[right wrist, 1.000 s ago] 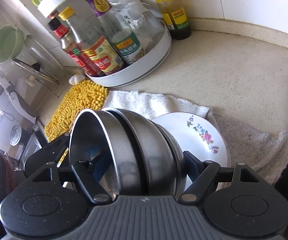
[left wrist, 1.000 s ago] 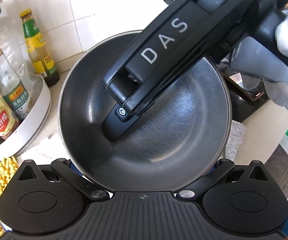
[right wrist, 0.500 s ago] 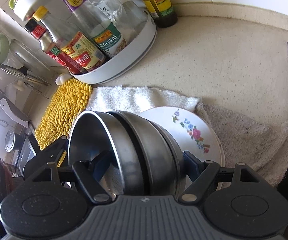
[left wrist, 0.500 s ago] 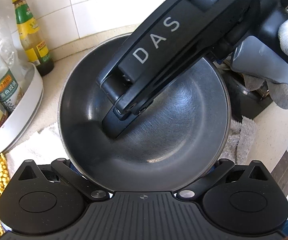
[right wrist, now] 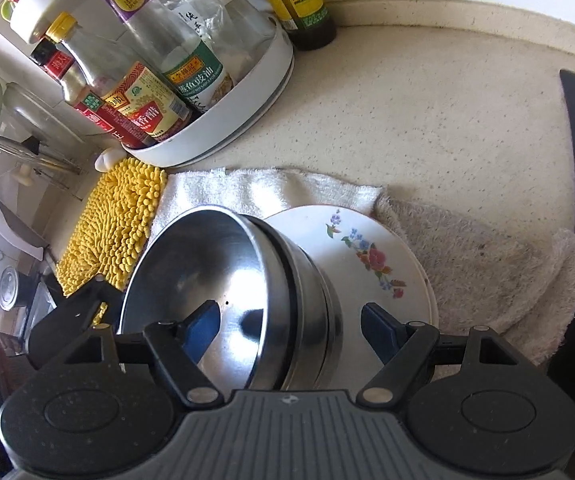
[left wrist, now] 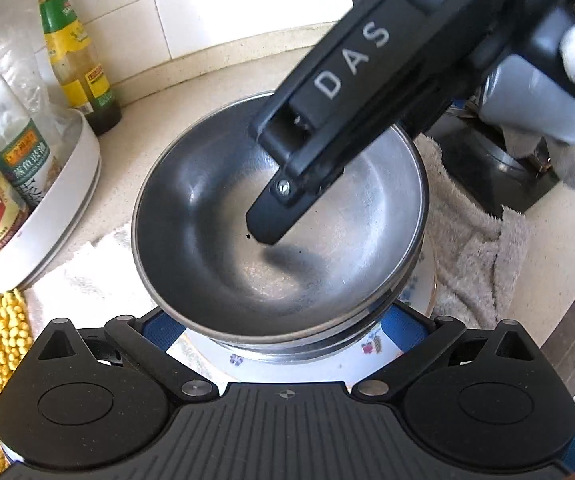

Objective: Organize plates and bowls

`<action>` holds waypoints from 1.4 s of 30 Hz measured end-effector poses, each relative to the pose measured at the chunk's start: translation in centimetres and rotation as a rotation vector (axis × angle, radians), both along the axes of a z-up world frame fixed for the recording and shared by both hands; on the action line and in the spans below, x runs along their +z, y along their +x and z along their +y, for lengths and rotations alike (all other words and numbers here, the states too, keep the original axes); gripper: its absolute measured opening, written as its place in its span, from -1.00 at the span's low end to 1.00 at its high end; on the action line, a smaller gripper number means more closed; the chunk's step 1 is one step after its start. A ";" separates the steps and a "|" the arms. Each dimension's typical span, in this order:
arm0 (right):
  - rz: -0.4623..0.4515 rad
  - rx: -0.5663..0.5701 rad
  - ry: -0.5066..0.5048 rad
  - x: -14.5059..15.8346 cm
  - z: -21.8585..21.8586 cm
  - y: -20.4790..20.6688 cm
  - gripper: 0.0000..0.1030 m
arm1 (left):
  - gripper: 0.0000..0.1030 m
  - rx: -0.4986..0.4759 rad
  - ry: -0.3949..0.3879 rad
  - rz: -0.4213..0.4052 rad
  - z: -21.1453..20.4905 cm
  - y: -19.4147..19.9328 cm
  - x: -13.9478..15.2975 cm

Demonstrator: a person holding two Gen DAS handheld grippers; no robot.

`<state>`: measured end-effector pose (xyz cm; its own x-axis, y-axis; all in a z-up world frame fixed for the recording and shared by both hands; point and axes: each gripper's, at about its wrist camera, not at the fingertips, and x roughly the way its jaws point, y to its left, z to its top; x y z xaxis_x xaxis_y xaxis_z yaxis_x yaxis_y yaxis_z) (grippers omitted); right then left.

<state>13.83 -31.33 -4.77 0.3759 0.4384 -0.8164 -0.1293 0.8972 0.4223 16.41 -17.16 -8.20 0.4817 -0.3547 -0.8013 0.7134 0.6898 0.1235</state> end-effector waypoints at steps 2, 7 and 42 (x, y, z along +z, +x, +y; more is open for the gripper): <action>0.000 -0.008 -0.011 0.0 0.0 -0.2 0.74 | 0.99 -0.001 0.004 -0.021 0.3 -0.5 0.2; -0.018 -0.031 -0.003 0.4 -0.5 -1.1 0.74 | 0.99 0.005 0.007 -0.049 1.2 -2.4 1.2; -0.495 -0.229 -0.063 8.8 4.9 -19.1 0.88 | 1.00 0.308 -0.309 -0.217 10.3 -7.8 10.1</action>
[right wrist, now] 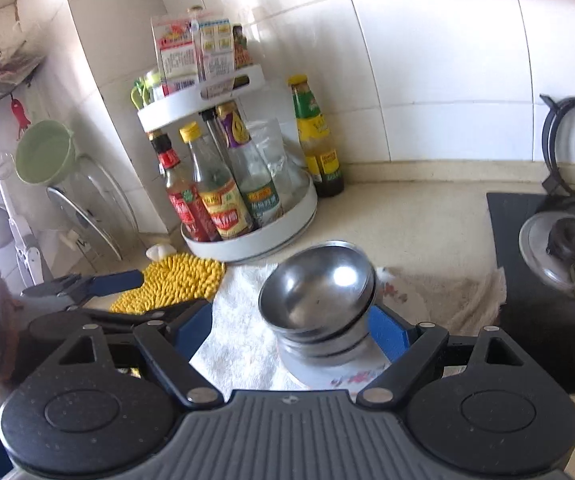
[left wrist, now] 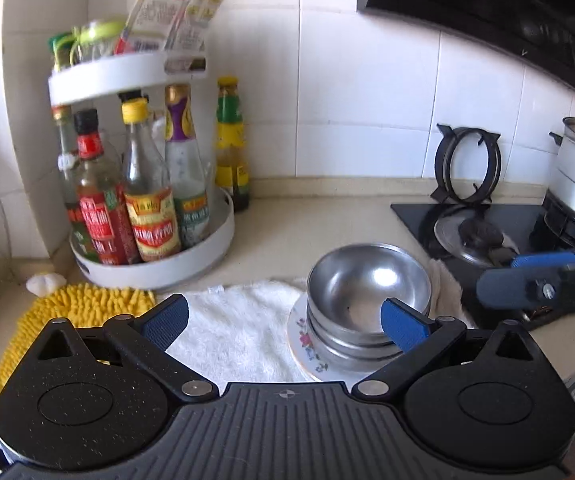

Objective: Organize plates and bowls

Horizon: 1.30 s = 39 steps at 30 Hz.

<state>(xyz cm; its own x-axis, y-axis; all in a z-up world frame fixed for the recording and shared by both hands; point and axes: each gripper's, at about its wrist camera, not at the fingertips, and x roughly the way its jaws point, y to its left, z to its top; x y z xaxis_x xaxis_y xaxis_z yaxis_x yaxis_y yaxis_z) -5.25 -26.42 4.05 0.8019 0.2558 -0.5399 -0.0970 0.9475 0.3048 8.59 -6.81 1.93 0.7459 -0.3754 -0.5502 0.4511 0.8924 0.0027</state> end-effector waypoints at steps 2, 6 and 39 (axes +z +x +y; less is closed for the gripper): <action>0.011 -0.009 0.005 -0.5 0.3 0.0 0.88 | 1.00 0.007 0.013 0.013 0.0 0.4 -0.4; 0.033 -0.034 0.021 -1.4 0.6 -0.2 0.88 | 1.00 0.009 -0.001 0.042 0.3 0.5 -1.0; 0.031 -0.240 0.013 -3.6 1.8 -5.4 0.88 | 1.00 -0.015 -0.073 0.057 2.4 -3.1 -1.5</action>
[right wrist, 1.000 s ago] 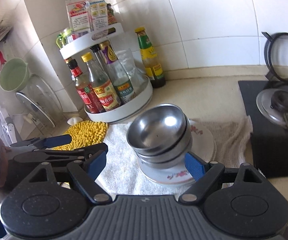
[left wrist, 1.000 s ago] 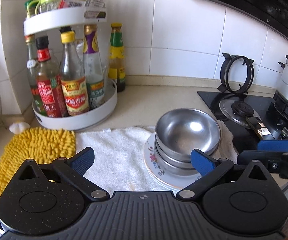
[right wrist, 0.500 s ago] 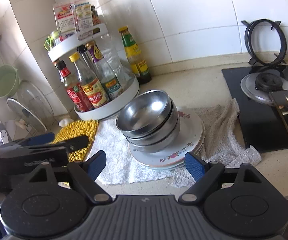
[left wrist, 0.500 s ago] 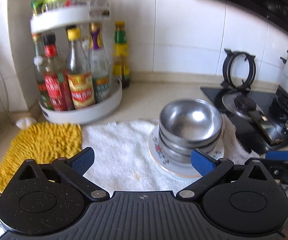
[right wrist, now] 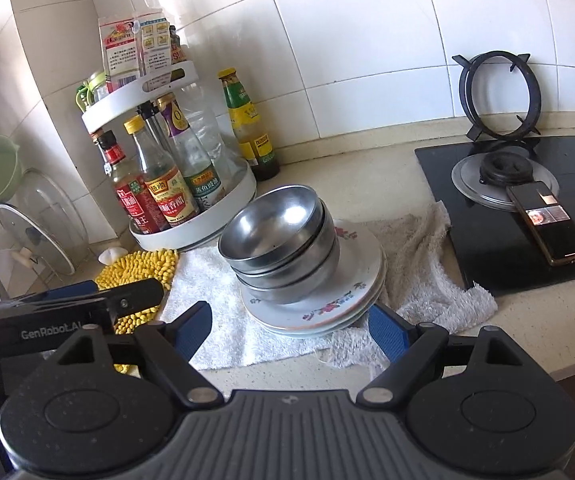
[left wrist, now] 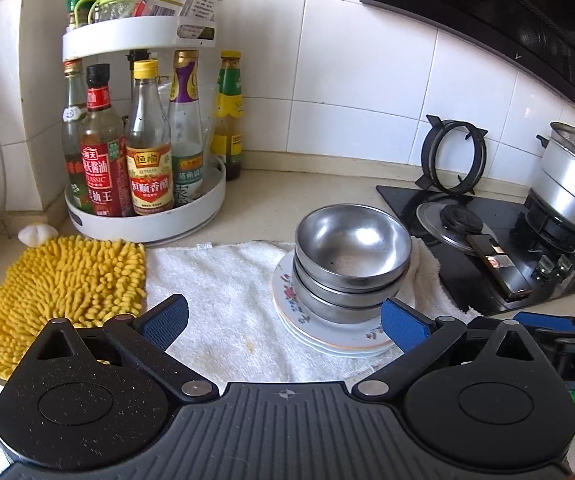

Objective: Organize plates and bowls

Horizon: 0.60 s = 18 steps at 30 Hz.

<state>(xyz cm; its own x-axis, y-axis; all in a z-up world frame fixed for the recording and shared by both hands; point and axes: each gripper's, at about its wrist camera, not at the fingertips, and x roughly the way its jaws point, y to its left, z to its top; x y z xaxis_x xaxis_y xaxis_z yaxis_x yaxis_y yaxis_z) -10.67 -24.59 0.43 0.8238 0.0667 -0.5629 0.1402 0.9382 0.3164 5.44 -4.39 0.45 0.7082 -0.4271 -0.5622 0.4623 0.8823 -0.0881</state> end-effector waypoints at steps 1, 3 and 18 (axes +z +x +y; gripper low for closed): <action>-0.001 -0.001 0.003 -0.1 -0.1 0.0 0.88 | 1.00 0.003 0.009 -0.009 -0.1 -0.1 0.0; -0.005 -0.004 0.012 -0.2 -0.2 -0.2 0.88 | 1.00 0.013 0.037 -0.024 -0.4 -0.5 0.1; -0.043 -0.002 0.028 0.2 -1.1 0.2 0.89 | 1.00 0.536 0.264 -1.429 -1.9 -12.9 0.9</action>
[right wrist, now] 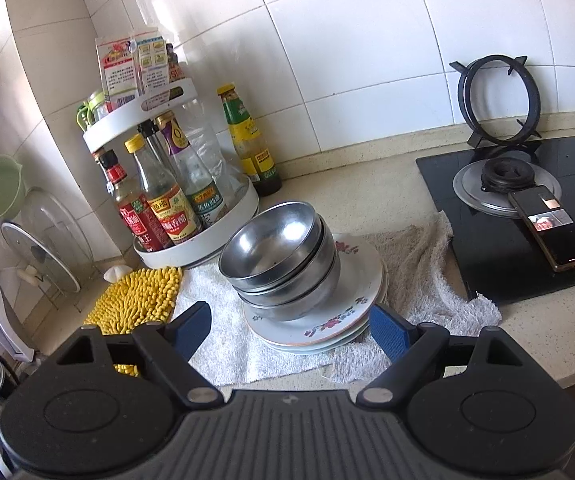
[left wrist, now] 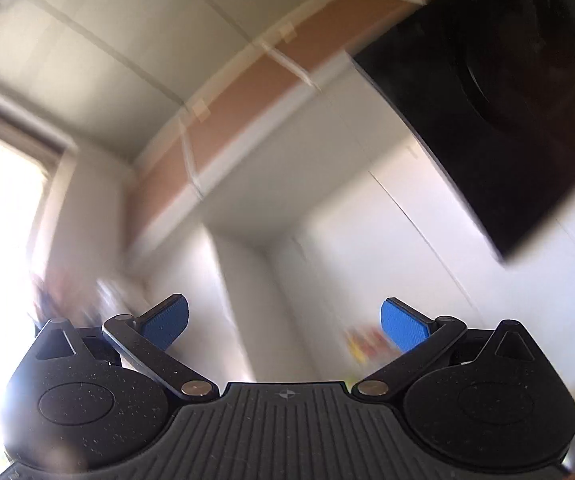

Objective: Organize plates and bowls

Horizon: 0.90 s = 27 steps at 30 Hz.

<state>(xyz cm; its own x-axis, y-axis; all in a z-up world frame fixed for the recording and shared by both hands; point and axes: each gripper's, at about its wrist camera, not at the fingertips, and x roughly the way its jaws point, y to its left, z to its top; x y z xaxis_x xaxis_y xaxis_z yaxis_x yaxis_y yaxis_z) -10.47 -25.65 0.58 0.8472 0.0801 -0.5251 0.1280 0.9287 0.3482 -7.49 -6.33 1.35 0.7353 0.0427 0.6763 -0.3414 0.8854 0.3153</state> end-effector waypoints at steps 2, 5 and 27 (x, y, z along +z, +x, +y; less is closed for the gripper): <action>0.008 0.006 -0.003 0.0 0.0 0.2 0.90 | 1.00 0.030 0.005 -0.110 0.0 -0.4 -0.3; 0.016 0.019 0.002 -0.3 0.1 0.5 0.90 | 1.00 0.029 0.006 -0.135 -0.2 -0.7 -0.2; 0.138 -0.103 -0.178 -3.1 0.2 0.2 1.00 | 1.00 -0.223 -0.198 1.510 -2.7 12.8 -4.6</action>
